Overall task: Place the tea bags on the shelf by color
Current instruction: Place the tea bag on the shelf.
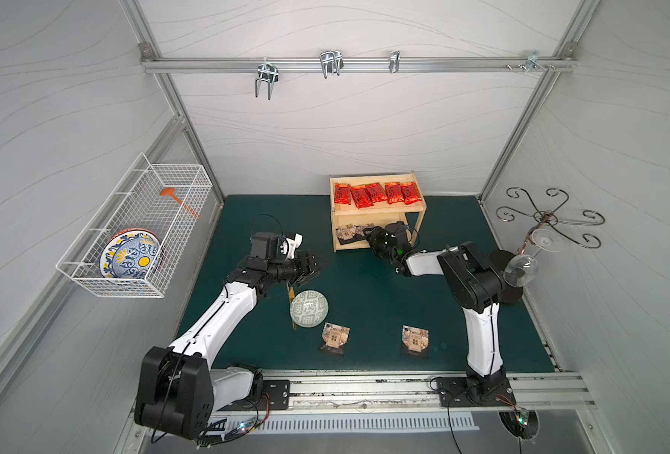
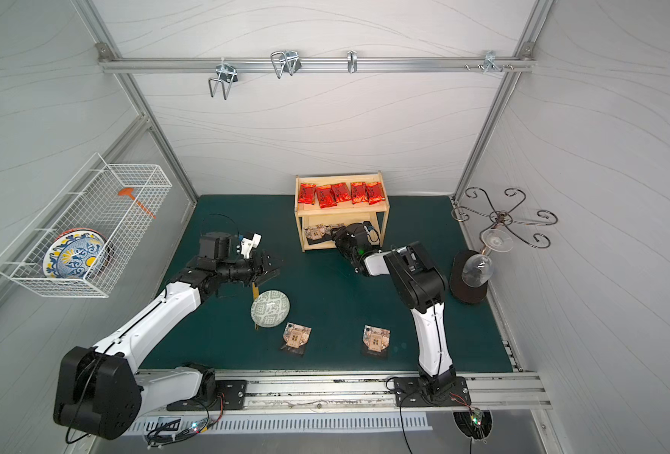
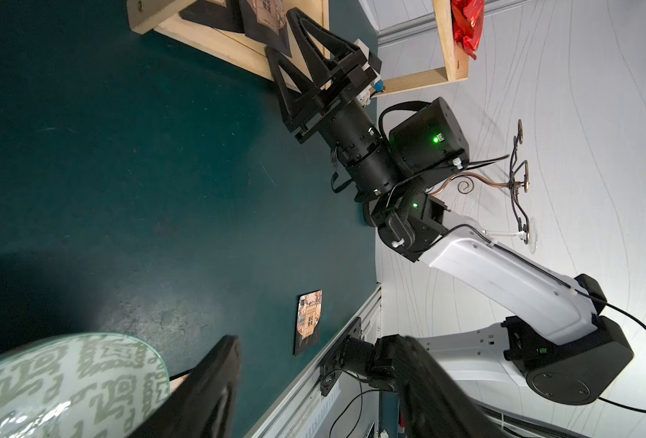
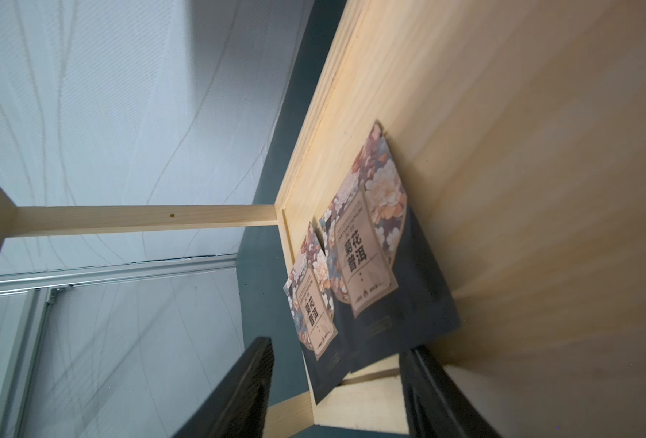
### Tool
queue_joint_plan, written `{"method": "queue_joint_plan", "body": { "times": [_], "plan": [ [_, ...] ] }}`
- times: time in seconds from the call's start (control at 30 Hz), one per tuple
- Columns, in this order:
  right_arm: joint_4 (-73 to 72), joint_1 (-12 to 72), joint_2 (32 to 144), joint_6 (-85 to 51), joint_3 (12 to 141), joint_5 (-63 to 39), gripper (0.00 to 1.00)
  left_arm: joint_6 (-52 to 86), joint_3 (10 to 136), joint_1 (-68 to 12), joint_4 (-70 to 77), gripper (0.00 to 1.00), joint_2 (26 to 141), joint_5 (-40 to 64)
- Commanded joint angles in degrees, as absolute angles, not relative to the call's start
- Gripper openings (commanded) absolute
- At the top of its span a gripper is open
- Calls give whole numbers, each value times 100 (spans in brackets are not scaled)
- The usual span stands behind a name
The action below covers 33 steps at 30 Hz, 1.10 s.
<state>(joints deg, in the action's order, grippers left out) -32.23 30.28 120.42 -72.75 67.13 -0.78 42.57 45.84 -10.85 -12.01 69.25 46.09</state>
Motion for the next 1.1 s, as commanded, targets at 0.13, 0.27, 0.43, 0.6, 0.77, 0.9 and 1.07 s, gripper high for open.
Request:
{"method": "queue_joint_plan", "body": {
  "times": [0.13,0.27,0.43,0.6,0.77,0.9,1.07],
  "plan": [
    [-1605,2962,11697,-7064,6951,-303,63,4328,4556,-1046,-854,69,6817,4715],
    [-1603,2965,11485,-6821,6825,-501,63,4316,4551,-1038,-889,69,6786,4693],
    [-1706,3082,10580,-5730,6152,-683,61,4135,4646,-1037,-1233,69,6765,4503],
    [-1629,3946,9100,-3620,4839,-320,59,3850,4834,-1037,-2087,69,6795,3926],
    [-1855,5722,8126,-1513,3607,933,59,3919,4722,-1037,-2297,70,6729,3579],
    [-2162,7072,8152,-433,3222,1691,66,3937,4668,-1044,-2329,71,6680,3390],
    [-2231,8193,8942,248,3551,2319,75,3943,4604,-1045,-2340,72,6675,3301]
  ]
}}
